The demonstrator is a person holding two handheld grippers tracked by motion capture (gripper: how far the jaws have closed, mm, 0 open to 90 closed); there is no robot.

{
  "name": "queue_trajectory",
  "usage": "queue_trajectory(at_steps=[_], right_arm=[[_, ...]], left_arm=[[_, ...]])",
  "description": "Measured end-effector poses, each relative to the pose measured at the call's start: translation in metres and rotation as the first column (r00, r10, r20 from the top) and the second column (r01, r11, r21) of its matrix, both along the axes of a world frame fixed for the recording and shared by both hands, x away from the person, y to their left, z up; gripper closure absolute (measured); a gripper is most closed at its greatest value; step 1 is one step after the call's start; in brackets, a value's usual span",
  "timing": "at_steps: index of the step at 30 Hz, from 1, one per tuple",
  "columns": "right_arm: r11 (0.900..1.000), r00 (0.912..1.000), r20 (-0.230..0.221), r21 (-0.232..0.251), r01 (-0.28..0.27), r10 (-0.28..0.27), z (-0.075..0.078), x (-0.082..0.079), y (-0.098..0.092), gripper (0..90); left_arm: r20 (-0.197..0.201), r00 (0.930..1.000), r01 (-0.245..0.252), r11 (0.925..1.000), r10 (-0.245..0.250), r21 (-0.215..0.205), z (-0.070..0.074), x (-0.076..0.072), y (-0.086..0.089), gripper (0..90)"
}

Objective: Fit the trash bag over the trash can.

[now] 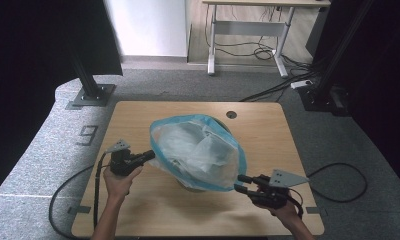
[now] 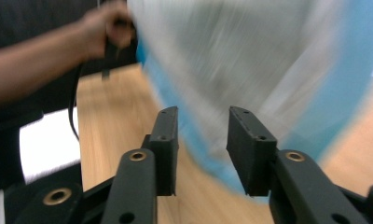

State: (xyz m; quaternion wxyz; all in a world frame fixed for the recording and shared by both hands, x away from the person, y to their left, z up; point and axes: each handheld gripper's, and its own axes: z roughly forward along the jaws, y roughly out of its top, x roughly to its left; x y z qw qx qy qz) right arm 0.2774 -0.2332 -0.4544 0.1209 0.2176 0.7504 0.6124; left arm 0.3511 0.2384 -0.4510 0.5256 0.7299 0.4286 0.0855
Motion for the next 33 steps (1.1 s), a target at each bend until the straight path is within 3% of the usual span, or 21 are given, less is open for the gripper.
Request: queue_trajectory(at_steps=[1, 5, 9, 13, 18, 25, 30, 31, 32, 33], right_arm=[[1.0, 1.0, 0.0, 0.0, 0.0, 0.0, 0.0, 0.0, 0.0, 59.4], [0.996, 0.9954, 0.033, 0.031, 0.089, -0.09, 0.023, 0.01, -0.016, 55.7], [0.989, 0.989, 0.035, 0.028, 0.143, -0.144, 0.044, 0.038, -0.017, 52.4], [0.984, 0.9839, 0.028, -0.007, 0.177, -0.177, 0.057, 0.067, -0.007, 49.4], [0.984, 0.9856, 0.02, -0.061, 0.169, -0.168, 0.063, 0.091, 0.019, 46.8], [0.982, 0.9869, -0.002, -0.103, 0.16, -0.161, 0.064, 0.103, 0.039, 42.1], [0.967, 0.9806, -0.002, -0.164, 0.193, -0.196, 0.063, 0.106, 0.048, 39.5], [0.964, 0.9795, -0.002, -0.175, 0.198, -0.201, 0.062, 0.106, 0.049, 41.2], [0.957, 0.977, 0.012, -0.2, 0.211, -0.213, 0.061, 0.105, 0.049, 48.5], [0.957, 0.977, 0.012, -0.2, 0.211, -0.213, 0.061, 0.105, 0.049, 48.5]], left_arm=[[0.0, 1.0, 0.001, 1.0, -0.001, 0.0, 0.0, 0.0, 0.0, 90.0], [0.001, 1.0, 0.006, 1.0, -0.006, 0.002, 0.0, 0.0, -0.002, 90.0], [0.002, 0.9999, 0.011, 0.9999, -0.011, 0.005, 0.001, 0.001, -0.005, 90.0], [0.004, 0.9999, 0.012, 0.9999, -0.012, -0.001, 0.002, 0.001, -0.007, 90.0], [0.009, 0.9998, 0.015, 0.9999, -0.015, 0.001, 0.003, 0.001, -0.008, 90.0], [0.026, 0.9993, 0.026, 0.9997, -0.026, 0.004, 0.01, -0.002, -0.01, 90.0], [0.028, 0.9993, 0.026, 0.9997, -0.026, 0.001, 0.011, -0.003, -0.009, 90.0], [0.028, 0.9992, 0.027, 0.9996, -0.027, 0.002, 0.011, -0.003, -0.009, 90.0], [0.028, 0.9992, 0.027, 0.9996, -0.027, 0.003, 0.011, -0.003, -0.009, 90.0], [0.029, 0.9992, 0.026, 0.9997, -0.026, 0.002, 0.012, -0.003, -0.009, 90.0]])
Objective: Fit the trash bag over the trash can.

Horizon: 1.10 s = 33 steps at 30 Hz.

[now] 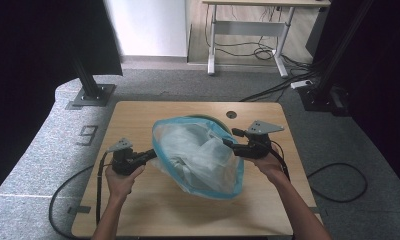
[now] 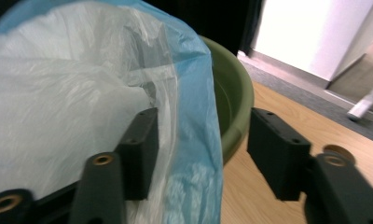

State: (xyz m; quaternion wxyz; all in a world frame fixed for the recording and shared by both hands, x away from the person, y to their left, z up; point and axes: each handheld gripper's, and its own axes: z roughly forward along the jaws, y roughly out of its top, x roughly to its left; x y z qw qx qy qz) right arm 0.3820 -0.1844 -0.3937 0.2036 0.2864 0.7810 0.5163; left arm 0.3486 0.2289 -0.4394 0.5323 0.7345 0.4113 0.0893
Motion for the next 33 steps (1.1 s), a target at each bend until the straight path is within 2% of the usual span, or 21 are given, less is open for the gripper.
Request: queue_trajectory(at_steps=[5, 12, 14, 19, 22, 24, 25, 26, 28, 33], right_arm=[[0.999, 0.9994, 0.01, 0.001, 0.033, -0.033, 0.002, -0.003, -0.003, 67.5], [0.997, 0.9971, 0.032, 0.025, 0.069, -0.07, 0.004, -0.003, -0.006, 85.9], [0.996, 0.9961, 0.035, 0.029, 0.08, -0.081, 0.005, 0.001, -0.006, 87.0], [0.989, 0.9916, 0.034, 0.079, 0.122, -0.125, 0.007, 0.016, -0.009, 87.3], [0.982, 0.9878, 0.005, 0.107, 0.154, -0.156, 0.004, 0.03, -0.009, 87.3], [0.977, 0.9851, -0.03, 0.13, 0.172, -0.169, -0.001, 0.041, -0.01, 87.1], [0.97, 0.9804, -0.071, 0.15, 0.193, -0.184, -0.009, 0.051, -0.011, 86.8], [0.97, 0.9804, -0.071, 0.15, 0.193, -0.184, -0.009, 0.051, -0.011, 86.8], [0.962, 0.9767, -0.11, 0.182, 0.202, -0.184, -0.018, 0.058, -0.012, 86.8], [0.963, 0.9754, -0.122, 0.179, 0.204, -0.184, -0.032, 0.065, -0.006, 87.2]], left_arm=[[0.006, 1.0, 0.007, 1.0, -0.007, -0.005, 0.003, 0.0, -0.002, 90.0], [0.009, 0.9999, 0.013, 0.9999, -0.013, 0.001, 0.006, 0.002, -0.006, 90.0], [0.011, 0.9999, 0.01, 0.9999, -0.01, 0.002, 0.008, 0.004, -0.005, 90.0], [0.004, 1.0, -0.006, 1.0, 0.006, -0.007, 0.01, 0.013, -0.002, 90.0], [-0.007, 0.9999, -0.015, 0.9998, 0.015, -0.01, 0.011, 0.021, -0.003, 90.0], [-0.018, 0.9996, -0.022, 0.9997, 0.022, -0.01, 0.011, 0.026, -0.003, 90.0], [-0.023, 0.9994, -0.026, 0.9996, 0.026, -0.012, 0.011, 0.028, -0.004, 90.0], [-0.028, 0.9992, -0.029, 0.9995, 0.028, -0.015, 0.01, 0.031, -0.004, 90.0], [-0.04, 0.9987, -0.033, 0.9994, 0.032, -0.015, 0.008, 0.034, -0.006, 90.0], [-0.072, 0.996, -0.053, 0.9986, 0.053, 0.005, 0.001, 0.043, -0.01, 90.0]])
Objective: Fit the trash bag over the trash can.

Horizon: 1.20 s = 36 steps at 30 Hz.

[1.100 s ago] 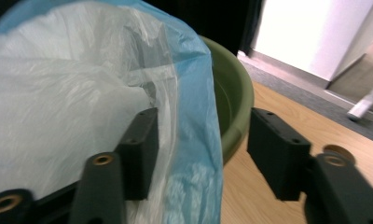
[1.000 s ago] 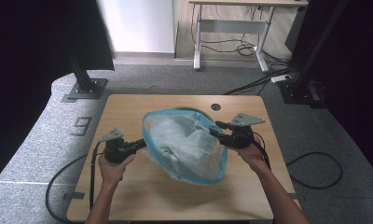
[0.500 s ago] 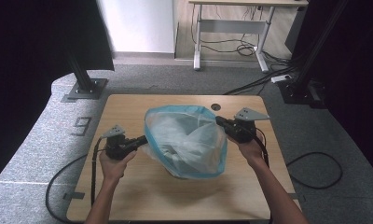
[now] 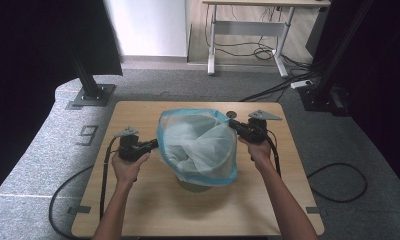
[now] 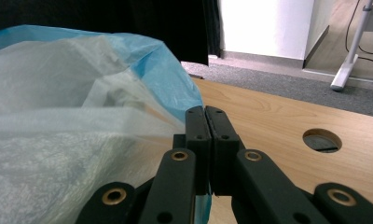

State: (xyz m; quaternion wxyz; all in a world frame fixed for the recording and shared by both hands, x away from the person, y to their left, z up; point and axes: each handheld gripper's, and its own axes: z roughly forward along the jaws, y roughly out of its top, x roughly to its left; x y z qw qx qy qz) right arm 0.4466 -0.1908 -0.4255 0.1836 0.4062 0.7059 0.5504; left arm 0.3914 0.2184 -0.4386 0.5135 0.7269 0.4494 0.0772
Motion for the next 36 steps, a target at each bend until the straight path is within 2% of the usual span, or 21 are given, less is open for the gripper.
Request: queue_trajectory(at_steps=[5, 8, 11, 19, 23, 25, 27, 28, 30, 32, 34, 35, 36], right_arm=[[1.0, 0.9994, -0.033, -0.016, -0.015, 0.015, -0.011, 0.004, 0.004, 87.3], [0.999, 0.9975, -0.06, -0.025, -0.039, 0.038, -0.017, 0.005, 0.008, 87.4], [0.998, 0.9964, -0.071, -0.035, -0.049, 0.046, -0.021, 0.006, 0.011, 87.5], [0.998, 0.9905, -0.135, -0.054, -0.034, 0.026, -0.031, 0.012, 0.013, 87.7], [0.995, 0.9874, -0.156, -0.094, -0.037, 0.022, -0.036, 0.013, 0.016, 87.7], [0.994, 0.9865, -0.162, -0.099, -0.042, 0.026, -0.04, 0.012, 0.016, 87.8], [0.992, 0.9858, -0.167, -0.121, -0.041, 0.02, -0.048, 0.012, 0.013, 87.8], [0.992, 0.9829, -0.184, -0.121, -0.038, 0.016, -0.052, 0.012, 0.011, 87.8], [0.993, 0.9806, -0.196, -0.113, -0.031, 0.008, -0.061, 0.011, 0.006, 87.9], [0.994, 0.9763, -0.216, -0.107, -0.029, 0.005, -0.067, 0.009, 0.001, 87.8], [0.996, 0.9786, -0.206, -0.092, -0.016, -0.003, -0.068, 0.006, -0.005, 87.4], [0.996, 0.9806, -0.196, -0.089, -0.005, -0.012, -0.067, 0.004, -0.009, 84.1], [0.996, 0.9831, -0.18, -0.089, 0.018, -0.034, -0.064, 0.002, -0.013, 76.4]], left_arm=[[-0.037, 0.9993, -0.004, 1.0, 0.004, 0.001, -0.006, 0.007, -0.004, 90.0], [-0.059, 0.9983, -0.003, 0.9999, 0.002, -0.013, -0.009, 0.01, -0.007, 90.0], [-0.071, 0.9974, -0.008, 0.9999, 0.008, -0.006, -0.009, 0.014, -0.01, 90.0], [-0.127, 0.9914, -0.032, 0.9995, 0.031, -0.003, -0.014, 0.026, -0.008, 90.0], [-0.155, 0.9874, -0.029, 0.9994, 0.031, 0.02, -0.021, 0.029, -0.009, 90.0], [-0.161, 0.9865, -0.023, 0.9993, 0.027, 0.029, -0.025, 0.029, -0.009, 90.0], [-0.167, 0.9856, -0.016, 0.9986, 0.024, 0.05, -0.029, 0.026, -0.01, 90.0], [-0.173, 0.9847, -0.014, 0.9983, 0.023, 0.056, -0.032, 0.025, -0.01, 90.0], [-0.183, 0.9828, -0.007, 0.9975, 0.02, 0.07, -0.039, 0.023, -0.011, 90.0], [-0.188, 0.9821, -0.003, 0.9978, 0.015, 0.066, -0.044, 0.022, -0.01, 90.0], [-0.188, 0.9822, 0.001, 0.9978, 0.012, 0.066, -0.047, 0.019, -0.009, 90.0], [-0.184, 0.9829, 0.004, 0.9973, 0.009, 0.073, -0.047, 0.018, -0.009, 90.0], [-0.18, 0.9836, 0.005, 0.997, 0.009, 0.077, -0.046, 0.016, -0.009, 90.0]])
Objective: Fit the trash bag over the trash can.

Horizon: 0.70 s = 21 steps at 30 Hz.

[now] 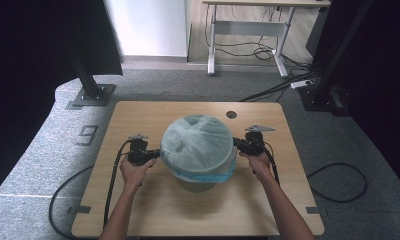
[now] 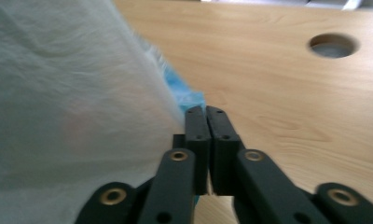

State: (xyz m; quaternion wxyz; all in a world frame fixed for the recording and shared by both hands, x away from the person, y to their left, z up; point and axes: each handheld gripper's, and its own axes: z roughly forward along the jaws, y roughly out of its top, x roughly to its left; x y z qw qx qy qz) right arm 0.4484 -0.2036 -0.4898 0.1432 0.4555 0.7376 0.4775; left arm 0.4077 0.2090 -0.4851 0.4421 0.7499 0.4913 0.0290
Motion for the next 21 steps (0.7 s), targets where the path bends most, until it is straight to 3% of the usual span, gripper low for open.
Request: queue_trajectory(at_steps=[2, 4, 8, 12, 17, 21], right_arm=[[0.999, 0.9989, 0.031, 0.026, 0.035, -0.036, 0.008, -0.008, -0.01, 68.1], [0.999, 0.9951, 0.092, 0.044, 0.03, -0.034, 0.017, -0.021, -0.018, 63.4], [0.996, 0.9873, 0.154, 0.077, -0.052, 0.04, 0.028, -0.054, -0.029, 53.9], [0.985, 0.9733, 0.19, 0.088, -0.148, 0.129, 0.033, -0.088, -0.032, 45.8], [0.961, 0.9483, 0.212, 0.091, -0.26, 0.236, 0.031, -0.123, -0.021, 38.7], [0.952, 0.9454, 0.199, 0.117, -0.285, 0.258, 0.031, -0.132, -0.009, 35.7]], left_arm=[[0.009, 0.9999, 0.006, 1.0, -0.006, 0.004, 0.001, -0.002, 0.0, 90.0], [0.016, 0.9998, 0.009, 1.0, -0.009, 0.001, 0.001, -0.005, 0.001, 90.0], [0.029, 0.9995, 0.016, 0.9999, -0.016, -0.007, 0.001, -0.01, 0.001, 90.0], [0.038, 0.9991, 0.017, 0.9998, -0.016, -0.011, 0.002, -0.015, 0.002, 90.0], [0.037, 0.9992, 0.015, 0.9996, -0.014, -0.023, 0.003, -0.018, 0.004, 90.0], [0.033, 0.9993, 0.016, 0.9995, -0.015, -0.026, 0.003, -0.018, 0.004, 90.0]])
